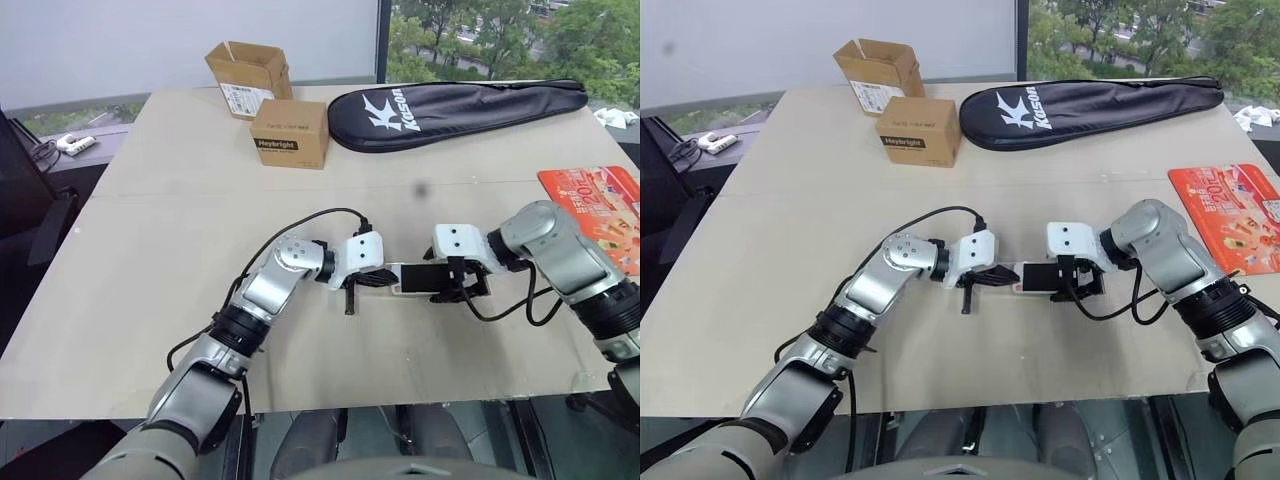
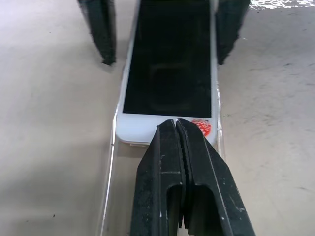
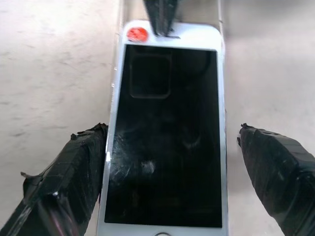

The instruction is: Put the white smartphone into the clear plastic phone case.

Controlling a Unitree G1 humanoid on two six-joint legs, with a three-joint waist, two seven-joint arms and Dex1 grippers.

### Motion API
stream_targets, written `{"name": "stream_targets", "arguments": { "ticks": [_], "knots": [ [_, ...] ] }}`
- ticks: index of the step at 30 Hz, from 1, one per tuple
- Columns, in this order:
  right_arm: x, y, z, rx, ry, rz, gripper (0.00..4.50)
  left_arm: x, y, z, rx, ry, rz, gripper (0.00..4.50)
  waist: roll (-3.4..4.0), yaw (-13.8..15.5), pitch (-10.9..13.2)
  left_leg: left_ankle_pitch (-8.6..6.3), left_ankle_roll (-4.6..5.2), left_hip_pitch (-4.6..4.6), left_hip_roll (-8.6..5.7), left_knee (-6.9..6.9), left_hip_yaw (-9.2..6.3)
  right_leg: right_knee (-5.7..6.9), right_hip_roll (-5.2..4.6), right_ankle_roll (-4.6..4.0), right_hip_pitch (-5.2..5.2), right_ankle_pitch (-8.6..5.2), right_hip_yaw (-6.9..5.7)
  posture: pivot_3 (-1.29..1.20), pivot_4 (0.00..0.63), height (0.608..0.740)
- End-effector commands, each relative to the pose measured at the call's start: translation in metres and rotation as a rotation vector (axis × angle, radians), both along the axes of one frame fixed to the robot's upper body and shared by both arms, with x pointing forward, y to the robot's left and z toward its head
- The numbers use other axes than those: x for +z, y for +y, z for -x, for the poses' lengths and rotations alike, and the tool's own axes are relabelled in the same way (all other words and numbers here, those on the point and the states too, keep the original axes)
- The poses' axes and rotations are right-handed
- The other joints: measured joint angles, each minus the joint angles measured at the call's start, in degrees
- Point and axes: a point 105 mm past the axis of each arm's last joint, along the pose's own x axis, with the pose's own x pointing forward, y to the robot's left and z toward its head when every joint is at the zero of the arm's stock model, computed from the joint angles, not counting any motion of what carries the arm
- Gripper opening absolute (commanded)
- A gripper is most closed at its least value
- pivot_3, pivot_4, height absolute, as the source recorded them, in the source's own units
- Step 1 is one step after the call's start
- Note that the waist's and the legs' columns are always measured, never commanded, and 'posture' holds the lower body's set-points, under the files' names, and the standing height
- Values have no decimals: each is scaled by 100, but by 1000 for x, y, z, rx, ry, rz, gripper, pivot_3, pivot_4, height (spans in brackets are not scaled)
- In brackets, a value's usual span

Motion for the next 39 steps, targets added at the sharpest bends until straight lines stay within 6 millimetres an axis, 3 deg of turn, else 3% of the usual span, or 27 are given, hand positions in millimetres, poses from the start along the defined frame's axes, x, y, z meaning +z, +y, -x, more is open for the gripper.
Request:
{"name": "stream_targets", "arguments": {
  "ticks": [1, 6, 14, 21, 24, 28, 31, 34, 39],
  "knots": [
    [16, 0, -2, 10, -46, -20, 4441, -16, 6, 6, 7, 43, -59, 0, 0, -7, 0, 0, 0, 0, 0, 0, 0, 0, 0, 0, 0, 0, 0, 0, 150, 740],
    [24, 0, -2, -2, -69, -46, 4441, -18, 7, 5, 12, 46, -66, 0, 0, -7, 0, 0, 0, 0, 1, 0, 0, 0, 1, 0, 0, 0, 0, 0, 150, 740],
    [66, -12, 8, -111, -66, -212, 4441, -14, 5, 5, 25, 43, -34, 0, 0, 11, 0, -1, 1, -3, 1, 0, -4, -2, -1, 0, 0, 0, -3, 0, 150, 740],
    [59, -46, 9, -279, -63, -190, 4441, 14, 0, 4, 33, 27, 91, 0, 0, 3, 1, -2, 2, -6, 2, -1, -2, -5, -11, 0, -1, 0, -1, 0, 150, 740],
    [49, -53, 12, -296, -59, -147, 3619, 32, 2, 7, 18, 12, 135, 0, -1, 2, 2, -2, 3, -12, 3, -1, -1, -4, -10, 0, -9, 0, -2, 0, 150, 740],
    [43, -56, 13, -301, -62, -119, 1644, 66, 5, 15, 0, 38, 266, 0, 0, -6, 3, -1, 1, -18, 4, -1, 2, -3, -11, 0, -17, 0, 3, 0, 150, 740],
    [41, -60, 10, -306, -76, -80, 97, 75, 17, 17, 15, 38, 273, 0, 0, -4, 3, -1, 1, -17, 7, -1, 3, -3, -9, 0, -16, 0, 3, 0, 150, 740],
    [40, -64, 7, -310, -91, -49, 37, 79, 38, 13, 67, 29, 237, 0, -1, -7, 3, -1, 0, -15, 11, -2, 6, -3, -4, 0, -16, 0, 3, 0, 150, 740],
    [38, -72, 6, -316, -111, 13, 37, 50, 87, 3, 197, 13, 34, 0, 1, -15, 4, -1, 0, -14, 12, -4, 12, -5, -2, 0, -16, -1, 8, 0, 150, 740]
  ]
}}
